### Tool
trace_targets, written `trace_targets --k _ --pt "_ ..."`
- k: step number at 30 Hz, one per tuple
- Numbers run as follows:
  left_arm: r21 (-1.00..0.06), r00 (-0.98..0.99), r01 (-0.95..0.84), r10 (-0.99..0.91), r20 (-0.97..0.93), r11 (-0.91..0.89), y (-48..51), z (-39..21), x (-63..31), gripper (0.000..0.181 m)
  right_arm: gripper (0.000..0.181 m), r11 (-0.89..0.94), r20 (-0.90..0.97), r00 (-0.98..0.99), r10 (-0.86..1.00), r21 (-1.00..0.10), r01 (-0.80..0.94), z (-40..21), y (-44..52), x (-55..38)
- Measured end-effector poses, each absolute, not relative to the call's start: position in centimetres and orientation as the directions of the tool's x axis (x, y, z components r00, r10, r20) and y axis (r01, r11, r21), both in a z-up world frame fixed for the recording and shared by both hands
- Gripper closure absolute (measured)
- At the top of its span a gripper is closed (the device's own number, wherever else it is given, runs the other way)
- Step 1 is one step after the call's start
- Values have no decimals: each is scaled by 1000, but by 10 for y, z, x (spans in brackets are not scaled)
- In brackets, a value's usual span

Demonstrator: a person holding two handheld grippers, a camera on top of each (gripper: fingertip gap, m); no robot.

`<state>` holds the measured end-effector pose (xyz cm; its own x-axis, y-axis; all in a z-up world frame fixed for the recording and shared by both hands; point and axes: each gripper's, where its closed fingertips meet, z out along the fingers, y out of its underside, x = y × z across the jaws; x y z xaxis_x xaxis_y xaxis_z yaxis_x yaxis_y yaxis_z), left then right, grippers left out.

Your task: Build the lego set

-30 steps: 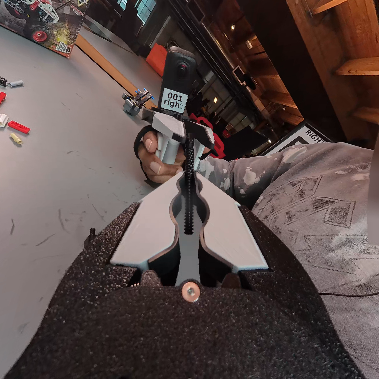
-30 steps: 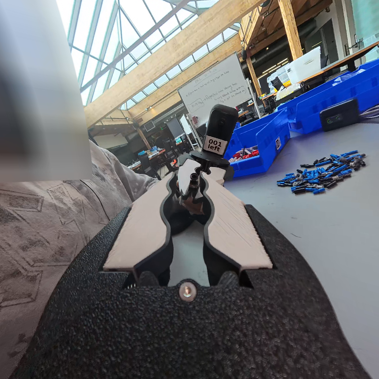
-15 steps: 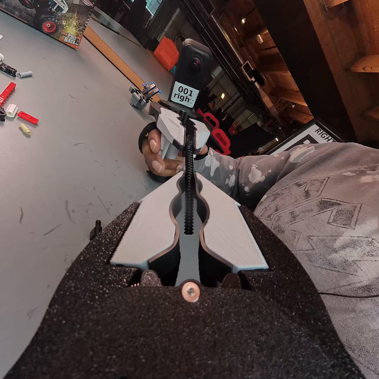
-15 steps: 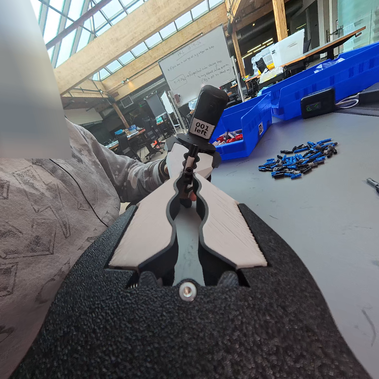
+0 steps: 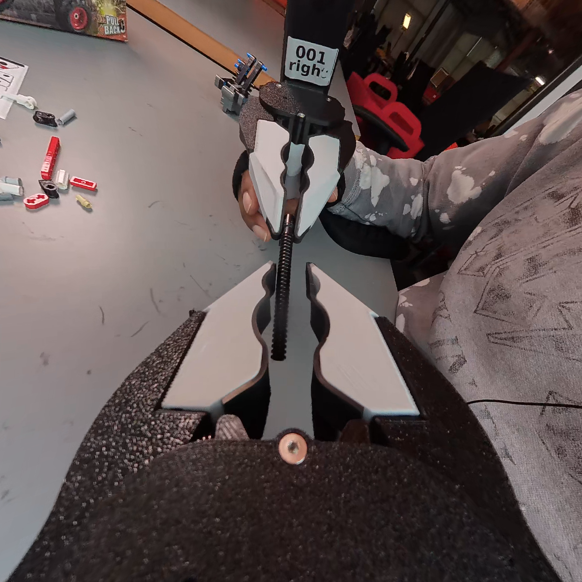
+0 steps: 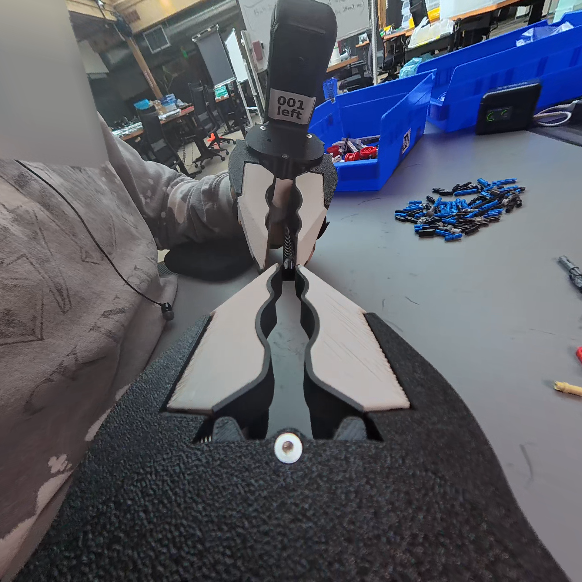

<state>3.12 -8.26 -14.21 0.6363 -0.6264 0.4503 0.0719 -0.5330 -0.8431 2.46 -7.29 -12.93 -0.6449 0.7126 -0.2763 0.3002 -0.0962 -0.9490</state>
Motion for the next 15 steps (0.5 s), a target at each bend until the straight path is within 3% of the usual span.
trace_targets --k 6,15 --pt "-841 626 80 -629 460 -536 -83 -143 33 175 174 -16 -221 -663 715 -953 301 -137 -81 28" --pt "-824 690 -101 -636 345 -557 -88 -168 36 176 175 133 -148 -676 722 -929 346 -158 -87 30"
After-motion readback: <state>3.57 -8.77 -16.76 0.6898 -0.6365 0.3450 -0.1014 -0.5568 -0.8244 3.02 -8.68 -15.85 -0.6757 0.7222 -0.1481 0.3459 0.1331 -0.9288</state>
